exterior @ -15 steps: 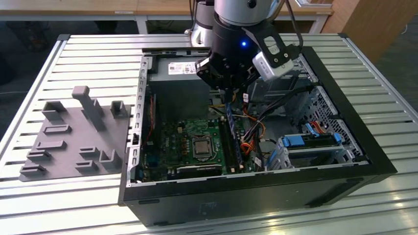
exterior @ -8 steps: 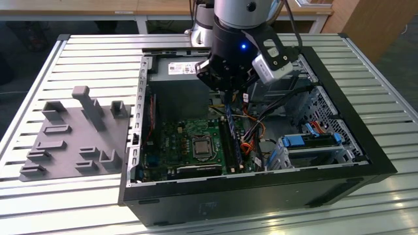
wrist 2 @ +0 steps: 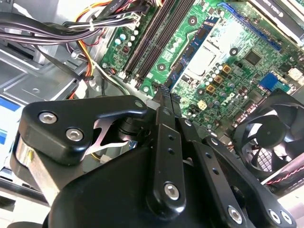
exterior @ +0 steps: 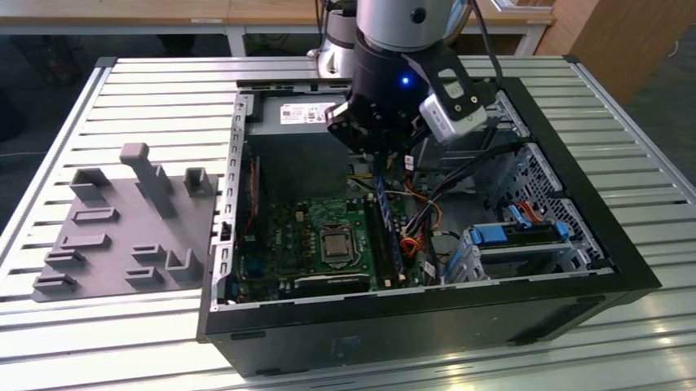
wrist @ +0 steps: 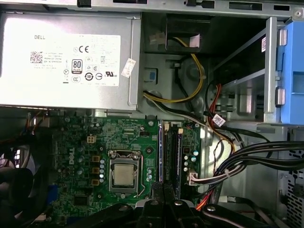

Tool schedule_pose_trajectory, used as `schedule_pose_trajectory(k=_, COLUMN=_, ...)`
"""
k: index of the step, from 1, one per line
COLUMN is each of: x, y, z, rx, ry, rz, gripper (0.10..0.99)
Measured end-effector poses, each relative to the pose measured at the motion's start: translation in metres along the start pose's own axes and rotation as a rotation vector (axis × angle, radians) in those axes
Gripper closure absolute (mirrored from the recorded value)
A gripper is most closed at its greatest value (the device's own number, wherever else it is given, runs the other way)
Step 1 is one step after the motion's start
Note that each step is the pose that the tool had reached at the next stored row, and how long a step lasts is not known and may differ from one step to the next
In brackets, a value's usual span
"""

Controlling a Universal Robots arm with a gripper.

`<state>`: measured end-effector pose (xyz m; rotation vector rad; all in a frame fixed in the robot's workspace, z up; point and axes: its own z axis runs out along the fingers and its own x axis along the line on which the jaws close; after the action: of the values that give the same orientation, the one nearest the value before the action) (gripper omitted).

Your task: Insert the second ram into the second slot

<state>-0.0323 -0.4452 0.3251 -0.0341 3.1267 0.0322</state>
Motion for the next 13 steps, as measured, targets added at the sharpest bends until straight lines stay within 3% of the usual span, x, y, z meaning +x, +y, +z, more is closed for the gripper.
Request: schedule_pose_trajectory(k=13, x=0.0001, y=-0.0012, z=0.0045, rx=0.000, ry=0.0000, rz=0.000, gripper=0.973)
